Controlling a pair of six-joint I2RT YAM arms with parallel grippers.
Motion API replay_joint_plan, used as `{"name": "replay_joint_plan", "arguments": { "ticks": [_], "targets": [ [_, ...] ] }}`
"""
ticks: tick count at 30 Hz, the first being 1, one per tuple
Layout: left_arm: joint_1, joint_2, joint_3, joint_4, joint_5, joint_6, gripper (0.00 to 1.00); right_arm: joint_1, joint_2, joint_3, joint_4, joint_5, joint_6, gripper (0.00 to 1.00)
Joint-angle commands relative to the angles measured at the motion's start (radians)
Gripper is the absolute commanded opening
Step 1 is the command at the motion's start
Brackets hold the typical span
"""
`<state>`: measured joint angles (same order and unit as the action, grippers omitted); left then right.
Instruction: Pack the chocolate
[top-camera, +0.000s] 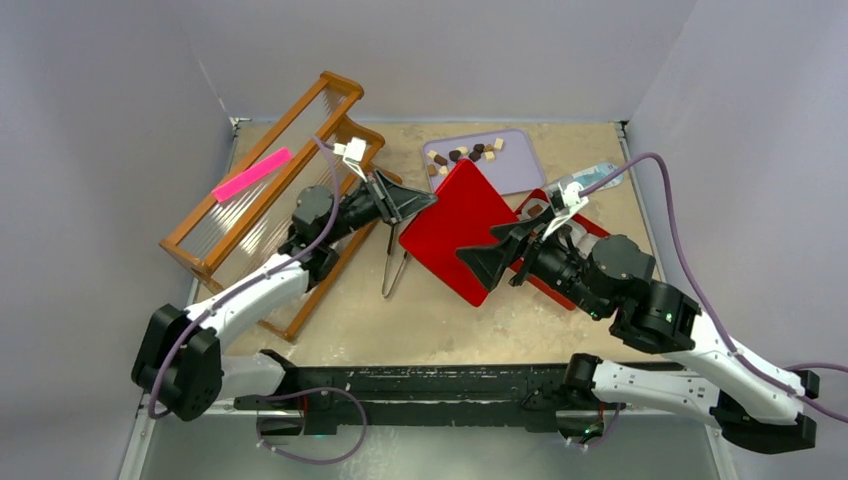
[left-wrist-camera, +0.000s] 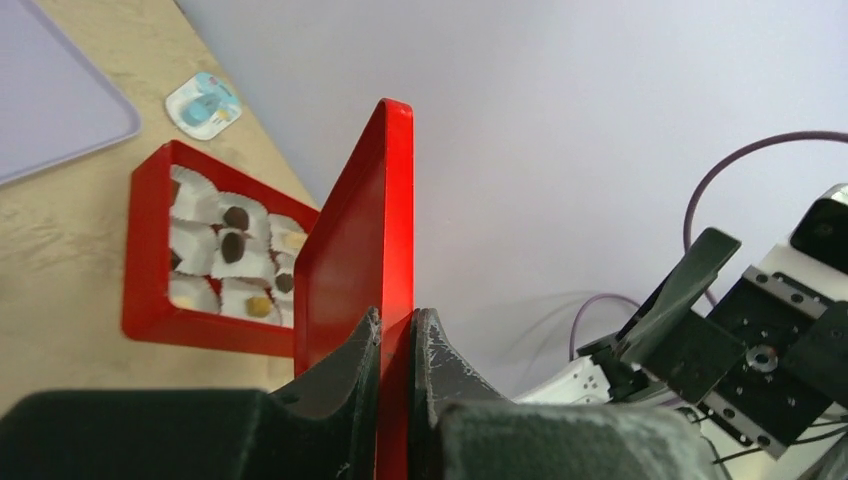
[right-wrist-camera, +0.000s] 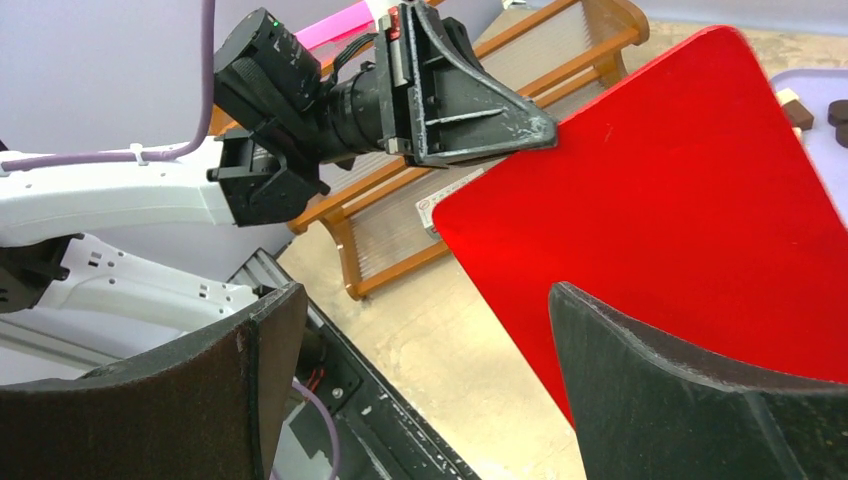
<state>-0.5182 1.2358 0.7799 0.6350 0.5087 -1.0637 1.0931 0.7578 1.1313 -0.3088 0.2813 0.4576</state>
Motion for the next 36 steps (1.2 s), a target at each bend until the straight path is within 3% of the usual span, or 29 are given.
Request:
{"name": "replay_joint_plan", "arguments": {
  "ticks": [1, 13, 17, 22, 31, 33, 36],
  "targets": [
    [-0.075, 0.067, 0.089, 0.194, -0.127, -0.127, 0.00, 0.002, -0.011, 0.025, 0.045, 0.048, 0.021, 0.91],
    [-0.226, 0.431, 0.238, 0.446, -0.310, -0.276, 0.00, 0.001, -0.001, 0.093, 0.019, 0.037, 0.013, 0.91],
    [-0.243, 0.580, 0.338, 0.505, -0.284, -0.333, 0.00, 0.002, -0.002, 0.082, -0.005, 0.033, 0.011, 0.91],
    [-0.242, 0.650, 0.380, 0.525, -0.260, -0.349, 0.00, 0.002, 0.015, 0.062, -0.041, 0.113, 0.030, 0.92],
    [-0.241, 0.640, 0.369, 0.481, -0.241, -0.304, 0.00, -0.029, 0.164, 0.137, -0.222, 0.680, 0.075, 0.99],
    [-0.239, 0.629, 0.372, 0.460, -0.208, -0.245, 0.00, -0.110, 0.206, 0.193, -0.293, 0.608, 0.088, 0.99],
    [-0.241, 0.560, 0.358, 0.302, -0.206, -0.075, 0.00, -0.251, 0.205, 0.188, -0.291, 0.432, 0.094, 0.99]
  ]
}}
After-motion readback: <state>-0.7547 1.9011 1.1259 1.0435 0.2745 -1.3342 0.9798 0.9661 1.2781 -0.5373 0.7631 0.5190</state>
